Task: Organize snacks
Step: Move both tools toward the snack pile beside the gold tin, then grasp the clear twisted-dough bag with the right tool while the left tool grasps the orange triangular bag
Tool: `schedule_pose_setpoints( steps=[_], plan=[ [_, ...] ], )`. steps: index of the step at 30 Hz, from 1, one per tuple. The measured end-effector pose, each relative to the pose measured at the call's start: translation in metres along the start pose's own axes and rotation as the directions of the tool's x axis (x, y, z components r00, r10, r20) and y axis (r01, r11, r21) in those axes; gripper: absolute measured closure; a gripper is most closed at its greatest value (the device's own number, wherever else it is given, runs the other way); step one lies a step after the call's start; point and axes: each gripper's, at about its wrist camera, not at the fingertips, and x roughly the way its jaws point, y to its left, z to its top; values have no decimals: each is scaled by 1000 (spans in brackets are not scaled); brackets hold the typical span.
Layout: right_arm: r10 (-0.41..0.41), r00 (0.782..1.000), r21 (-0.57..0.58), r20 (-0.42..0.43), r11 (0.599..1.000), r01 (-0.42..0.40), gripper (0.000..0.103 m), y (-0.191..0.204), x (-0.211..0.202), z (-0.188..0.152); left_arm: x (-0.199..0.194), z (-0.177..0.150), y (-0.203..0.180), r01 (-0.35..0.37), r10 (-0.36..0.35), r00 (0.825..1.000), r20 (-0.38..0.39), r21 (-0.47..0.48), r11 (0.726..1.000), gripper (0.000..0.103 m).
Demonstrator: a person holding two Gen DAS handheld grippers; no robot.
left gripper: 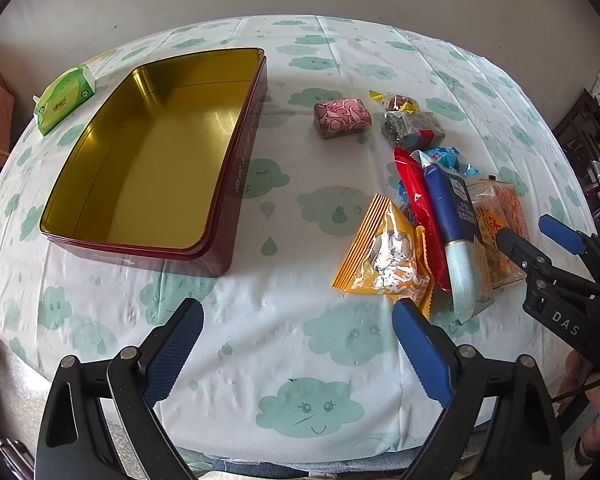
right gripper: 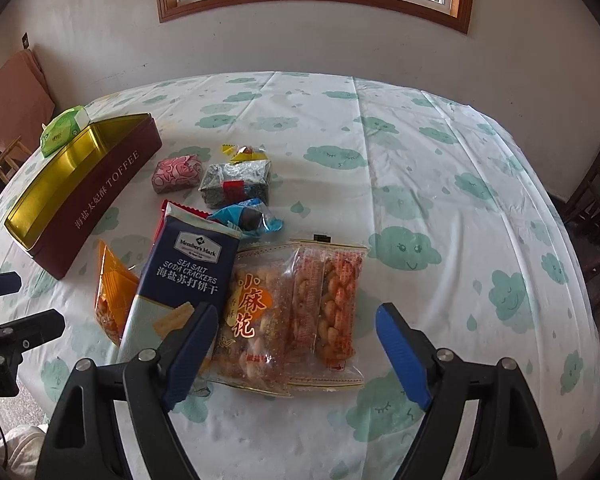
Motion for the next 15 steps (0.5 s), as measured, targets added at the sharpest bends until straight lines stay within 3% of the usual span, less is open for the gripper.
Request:
schedule_pose_setpoints(
  steps=[11, 15],
  plan=[
    [-66, 997, 78, -30, 995, 68, 35, -39, 9, 2, 5, 2, -8, 20, -20, 1000, -8, 32, 999, 13],
    [-26, 998, 84, -56, 996, 31, 36, -41, 19, 0, 8, 4, -9, 25, -24, 1000, -19, 40, 999, 15]
  ],
)
